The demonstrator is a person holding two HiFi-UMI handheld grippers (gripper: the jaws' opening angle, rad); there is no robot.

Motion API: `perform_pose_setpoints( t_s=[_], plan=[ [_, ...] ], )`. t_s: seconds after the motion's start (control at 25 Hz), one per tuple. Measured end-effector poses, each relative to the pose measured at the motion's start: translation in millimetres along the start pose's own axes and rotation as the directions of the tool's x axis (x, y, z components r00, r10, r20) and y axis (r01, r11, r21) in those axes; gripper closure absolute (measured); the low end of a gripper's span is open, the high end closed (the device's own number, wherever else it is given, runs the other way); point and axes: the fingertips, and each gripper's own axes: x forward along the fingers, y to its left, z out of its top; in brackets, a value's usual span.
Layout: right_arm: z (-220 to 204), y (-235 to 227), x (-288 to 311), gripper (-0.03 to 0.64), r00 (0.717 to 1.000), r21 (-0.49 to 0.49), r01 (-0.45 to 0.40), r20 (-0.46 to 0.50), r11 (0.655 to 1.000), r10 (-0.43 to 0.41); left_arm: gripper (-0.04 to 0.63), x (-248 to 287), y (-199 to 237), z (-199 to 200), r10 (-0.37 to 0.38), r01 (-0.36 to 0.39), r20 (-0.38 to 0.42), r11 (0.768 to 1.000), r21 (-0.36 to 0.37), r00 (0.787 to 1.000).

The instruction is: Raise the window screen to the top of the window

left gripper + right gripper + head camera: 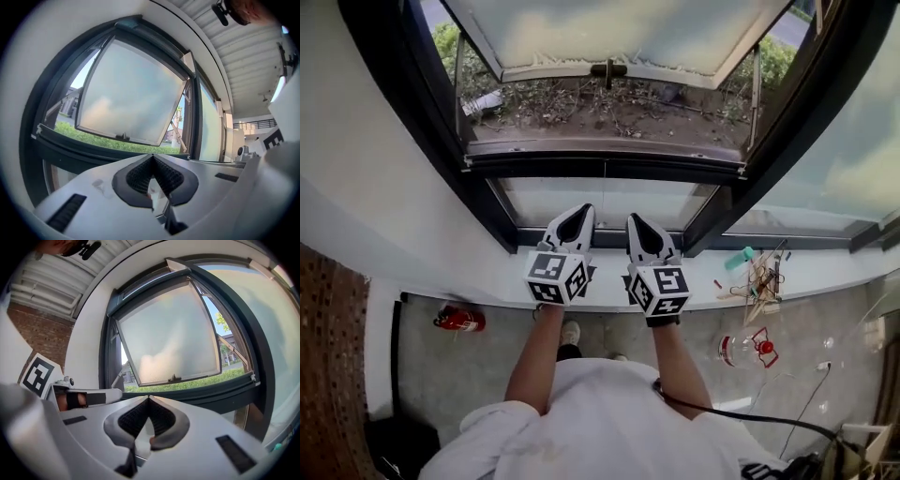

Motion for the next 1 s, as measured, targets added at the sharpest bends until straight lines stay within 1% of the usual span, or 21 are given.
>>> perform_pose_setpoints(
  t_s=[0.08,0.16,0.24,0.28,0.32,0.4,0.48,0.6,0.76,0.8,0.84,0.92,1.0],
  plan=[
    [0,0,19,0.618,1.000,-0.003,0.021,0.002,1.000,-0.021,0.600,15,17,1,-0.037,0.037,-0.016,0.999,0.004,0.999],
    [-4,-3,39,0.618,0.999,-0.001,0.050,-0.006,0.999,-0.050,0.600,28,29,5,-0.067,0.068,-0.021,0.997,0.039,0.998],
    [-11,-4,57,0.618,0.997,0.003,0.076,-0.021,0.997,-0.076,0.600,37,40,8,-0.098,0.101,-0.033,0.990,0.101,0.995],
    [-16,-3,65,0.618,0.996,0.008,0.088,-0.028,0.996,-0.088,0.600,40,45,8,-0.109,0.114,-0.047,0.982,0.147,0.993],
    [-21,-2,72,0.617,0.994,0.013,0.100,-0.035,0.995,-0.100,0.600,43,50,7,-0.115,0.125,-0.063,0.971,0.203,0.991],
    [-31,-2,83,0.617,0.991,0.025,0.124,-0.048,0.992,-0.123,0.600,50,58,6,-0.119,0.143,-0.095,0.938,0.317,0.988],
    [-41,-3,90,0.618,0.988,0.034,0.140,-0.063,0.990,-0.138,0.600,59,67,0,-0.117,0.161,-0.131,0.904,0.396,0.984],
    [-55,-10,98,0.617,0.986,0.036,0.147,-0.086,0.989,-0.143,0.600,75,80,-14,-0.102,0.184,-0.197,0.867,0.462,0.975],
    [-69,-29,102,0.617,0.984,0.048,0.144,-0.115,0.988,-0.138,0.596,93,89,-24,-0.073,0.202,-0.258,0.830,0.520,0.963],
    [-72,-33,102,0.618,0.984,0.060,0.143,-0.118,0.988,-0.135,0.595,97,90,-26,-0.062,0.208,-0.273,0.813,0.544,0.960],
    [-75,-37,102,0.617,0.984,0.072,0.141,-0.123,0.987,-0.132,0.597,100,92,-29,-0.052,0.220,-0.295,0.788,0.574,0.954],
    [-86,-46,104,0.618,0.982,0.092,0.139,-0.139,0.986,-0.125,0.582,108,92,-38,-0.038,0.269,-0.354,0.726,0.633,0.935],
    [-99,-55,109,0.618,0.980,0.107,0.135,-0.162,0.985,-0.116,0.534,116,92,-46,-0.022,0.325,-0.414,0.659,0.679,0.910]
  ],
)
